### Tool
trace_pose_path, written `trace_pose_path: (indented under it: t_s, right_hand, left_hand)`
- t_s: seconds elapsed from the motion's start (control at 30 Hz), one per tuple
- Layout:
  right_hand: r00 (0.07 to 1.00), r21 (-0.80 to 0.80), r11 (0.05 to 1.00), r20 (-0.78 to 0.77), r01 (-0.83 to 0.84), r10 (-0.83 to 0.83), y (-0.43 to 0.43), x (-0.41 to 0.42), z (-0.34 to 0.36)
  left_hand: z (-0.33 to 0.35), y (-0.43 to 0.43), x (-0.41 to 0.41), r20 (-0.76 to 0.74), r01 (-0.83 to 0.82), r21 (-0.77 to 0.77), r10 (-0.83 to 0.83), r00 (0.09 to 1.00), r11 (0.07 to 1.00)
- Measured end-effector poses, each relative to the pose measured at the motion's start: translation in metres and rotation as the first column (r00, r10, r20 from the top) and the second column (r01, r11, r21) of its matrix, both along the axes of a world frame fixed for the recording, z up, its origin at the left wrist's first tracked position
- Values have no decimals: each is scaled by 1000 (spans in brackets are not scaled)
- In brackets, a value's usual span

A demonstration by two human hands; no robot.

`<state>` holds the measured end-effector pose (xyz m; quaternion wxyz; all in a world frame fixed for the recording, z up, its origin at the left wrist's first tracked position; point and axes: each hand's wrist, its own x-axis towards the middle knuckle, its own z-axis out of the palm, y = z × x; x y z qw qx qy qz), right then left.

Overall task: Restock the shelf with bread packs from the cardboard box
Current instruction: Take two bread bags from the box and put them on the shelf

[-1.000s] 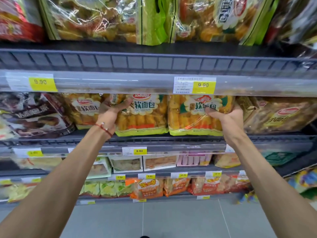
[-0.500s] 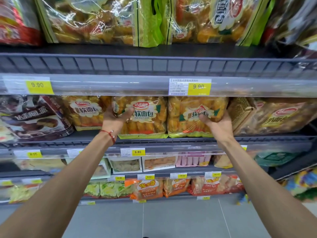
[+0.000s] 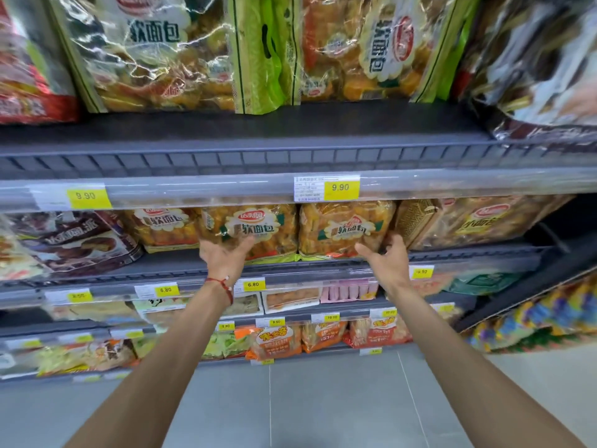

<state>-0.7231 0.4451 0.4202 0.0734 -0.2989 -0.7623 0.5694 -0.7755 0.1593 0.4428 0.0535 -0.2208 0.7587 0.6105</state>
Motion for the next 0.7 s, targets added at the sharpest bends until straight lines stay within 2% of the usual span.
trace_pose_path:
  t_s: [0.1, 0.27, 0.43, 0.6, 0.7]
  right_hand:
    - [1000, -85, 996, 12, 28, -27, -15, 19, 15]
    - [998, -188, 981, 26, 54, -50, -45, 65, 27]
    - [989, -274, 951, -2, 142, -148, -84, 107, 34]
    - [951, -323, 905, -37, 278, -306, -136, 146, 36]
    - [900, -372, 839, -21, 398, -436, -177, 170, 32]
  left_hand:
    - [9, 4, 25, 21, 33, 17, -34, 999, 999]
    - [21, -2, 61, 100, 132, 158, -149, 984, 979]
    - [27, -12, 86, 134, 268, 186, -295, 946, 945]
    - [28, -27, 105, 162, 490, 251, -536, 829, 835]
    - [26, -45, 116, 161, 598, 261, -645, 747, 758]
